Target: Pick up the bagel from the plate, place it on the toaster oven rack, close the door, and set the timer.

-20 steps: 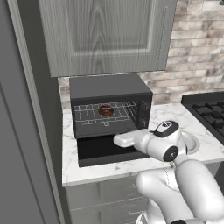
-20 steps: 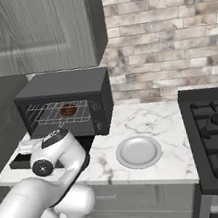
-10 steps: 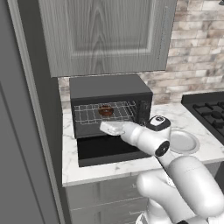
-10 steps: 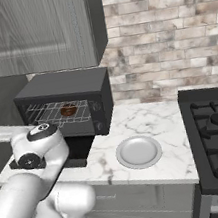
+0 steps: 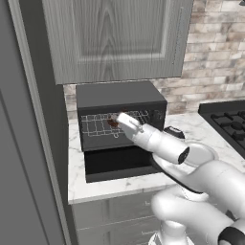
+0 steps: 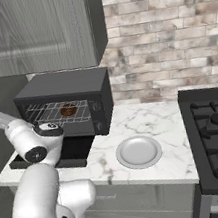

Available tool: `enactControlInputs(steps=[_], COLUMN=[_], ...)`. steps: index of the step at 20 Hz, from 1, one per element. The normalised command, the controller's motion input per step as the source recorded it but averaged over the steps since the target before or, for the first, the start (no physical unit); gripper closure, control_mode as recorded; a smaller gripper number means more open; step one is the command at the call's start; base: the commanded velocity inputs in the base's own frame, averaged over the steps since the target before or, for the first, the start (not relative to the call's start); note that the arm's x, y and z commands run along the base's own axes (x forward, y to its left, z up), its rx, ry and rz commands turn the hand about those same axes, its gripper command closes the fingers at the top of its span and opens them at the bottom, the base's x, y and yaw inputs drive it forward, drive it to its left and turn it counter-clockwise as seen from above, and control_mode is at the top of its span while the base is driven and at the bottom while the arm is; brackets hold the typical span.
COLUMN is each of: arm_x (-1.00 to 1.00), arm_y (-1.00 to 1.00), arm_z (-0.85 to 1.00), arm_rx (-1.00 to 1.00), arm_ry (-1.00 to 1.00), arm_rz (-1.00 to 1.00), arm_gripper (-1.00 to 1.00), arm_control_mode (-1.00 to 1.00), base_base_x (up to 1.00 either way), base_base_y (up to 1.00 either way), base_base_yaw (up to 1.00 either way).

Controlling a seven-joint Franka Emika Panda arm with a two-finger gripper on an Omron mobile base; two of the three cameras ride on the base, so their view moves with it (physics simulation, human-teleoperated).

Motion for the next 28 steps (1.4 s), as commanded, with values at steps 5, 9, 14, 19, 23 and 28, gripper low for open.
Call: enactControlInputs(steps=[5, 9, 14, 19, 23, 28], arm_x=[-0.94, -0.97, -0.98, -0.9, -0.81, -0.17], arm_y=[-0.08, -0.12, -0.15, -0.19, -0.43, -0.32], arm_z=[1.0, 1.0, 1.0, 0.98, 0.6, -0.32], arm_rx=[0.48, 0.43, 0.35, 0.39, 0.4, 0.15], arm_ry=[0.38, 0.41, 0.45, 0.46, 0.67, 0.91], arm_rz=[0.0, -0.04, -0.09, -0.07, -0.13, -0.21], arm_gripper=[-1.0, -1.0, -1.0, -1.0, -1.0, -1.0], arm_control_mode=[-1.0, -1.0, -1.0, -1.0, -1.0, -1.0], base_base_x=[0.0, 0.0, 0.0, 0.0, 0.0, 0.0], base_base_y=[0.0, 0.0, 0.0, 0.0, 0.0, 0.0], base_base_yaw=[0.0, 0.0, 0.0, 0.0, 0.0, 0.0])
